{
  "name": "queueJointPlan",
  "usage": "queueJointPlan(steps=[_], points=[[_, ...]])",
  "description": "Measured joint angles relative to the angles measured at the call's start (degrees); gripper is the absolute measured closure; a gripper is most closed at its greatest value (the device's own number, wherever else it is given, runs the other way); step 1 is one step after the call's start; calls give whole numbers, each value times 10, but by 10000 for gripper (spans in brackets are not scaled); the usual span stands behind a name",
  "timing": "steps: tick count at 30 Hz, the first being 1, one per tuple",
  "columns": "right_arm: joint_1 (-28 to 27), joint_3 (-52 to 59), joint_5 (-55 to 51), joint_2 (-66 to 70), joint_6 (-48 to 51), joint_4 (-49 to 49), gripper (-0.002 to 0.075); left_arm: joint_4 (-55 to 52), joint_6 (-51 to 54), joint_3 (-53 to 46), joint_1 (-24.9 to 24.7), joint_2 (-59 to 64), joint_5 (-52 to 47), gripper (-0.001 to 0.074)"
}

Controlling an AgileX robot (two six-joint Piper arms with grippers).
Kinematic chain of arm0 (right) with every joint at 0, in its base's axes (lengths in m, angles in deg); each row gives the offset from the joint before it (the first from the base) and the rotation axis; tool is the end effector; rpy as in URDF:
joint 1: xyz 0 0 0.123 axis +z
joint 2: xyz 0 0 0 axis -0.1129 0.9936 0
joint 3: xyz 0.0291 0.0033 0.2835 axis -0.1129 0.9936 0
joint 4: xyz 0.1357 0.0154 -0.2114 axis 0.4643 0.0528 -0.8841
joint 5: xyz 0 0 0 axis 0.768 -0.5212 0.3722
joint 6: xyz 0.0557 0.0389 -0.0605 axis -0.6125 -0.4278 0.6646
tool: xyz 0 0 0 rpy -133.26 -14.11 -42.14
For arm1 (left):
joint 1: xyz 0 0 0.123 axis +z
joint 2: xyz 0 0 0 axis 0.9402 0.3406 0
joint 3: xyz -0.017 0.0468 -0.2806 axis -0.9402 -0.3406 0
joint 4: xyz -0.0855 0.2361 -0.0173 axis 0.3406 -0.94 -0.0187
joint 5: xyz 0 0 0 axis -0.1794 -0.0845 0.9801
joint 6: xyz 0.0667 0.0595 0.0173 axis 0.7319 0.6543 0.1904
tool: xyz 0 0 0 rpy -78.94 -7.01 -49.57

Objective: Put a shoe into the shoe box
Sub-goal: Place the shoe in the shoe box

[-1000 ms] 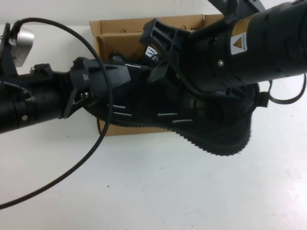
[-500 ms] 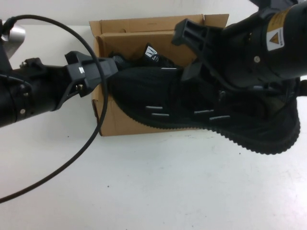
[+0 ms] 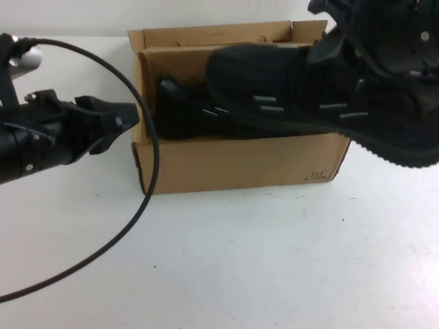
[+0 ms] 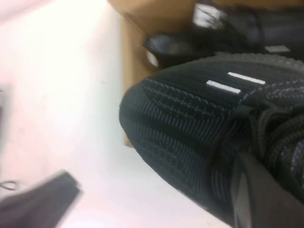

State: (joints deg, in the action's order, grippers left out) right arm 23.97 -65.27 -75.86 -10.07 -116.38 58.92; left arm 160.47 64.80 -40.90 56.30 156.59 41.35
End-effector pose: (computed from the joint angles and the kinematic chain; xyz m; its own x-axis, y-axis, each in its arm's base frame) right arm 0.2478 0.1542 0.4326 -0.7507 0.3204 -0.5778 -0.0889 0.8176 0.5689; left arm 0.2368 -0.1003 0.3099 -0.5622 -0.1764 -0.8080 0.4504 0.7541 -0.4780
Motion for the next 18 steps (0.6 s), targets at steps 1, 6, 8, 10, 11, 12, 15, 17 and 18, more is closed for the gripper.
queueJointPlan(steps=[1,6,8,10,11,12,15,17,18], points=[[-6,0,11,1,17,17,724,-12,0,0,0,0,0,653],[-40,0,36,31,146,161,724,-72,2,0,0,-7,15,726],[-55,0,36,54,220,231,724,-106,2,0,0,-20,23,731],[-68,0,37,77,297,303,724,-148,2,0,0,-40,28,734],[-73,0,37,85,326,327,724,-167,2,0,0,-49,28,735],[-80,1,38,95,356,355,724,-195,-2,0,0,-63,28,735],[-98,1,42,117,400,408,724,-293,-42,0,0,-106,24,736],[-106,1,49,131,417,421,724,-388,-102,0,0,-137,17,736],[-111,1,52,137,430,425,724,-442,-142,0,0,-153,13,736]])
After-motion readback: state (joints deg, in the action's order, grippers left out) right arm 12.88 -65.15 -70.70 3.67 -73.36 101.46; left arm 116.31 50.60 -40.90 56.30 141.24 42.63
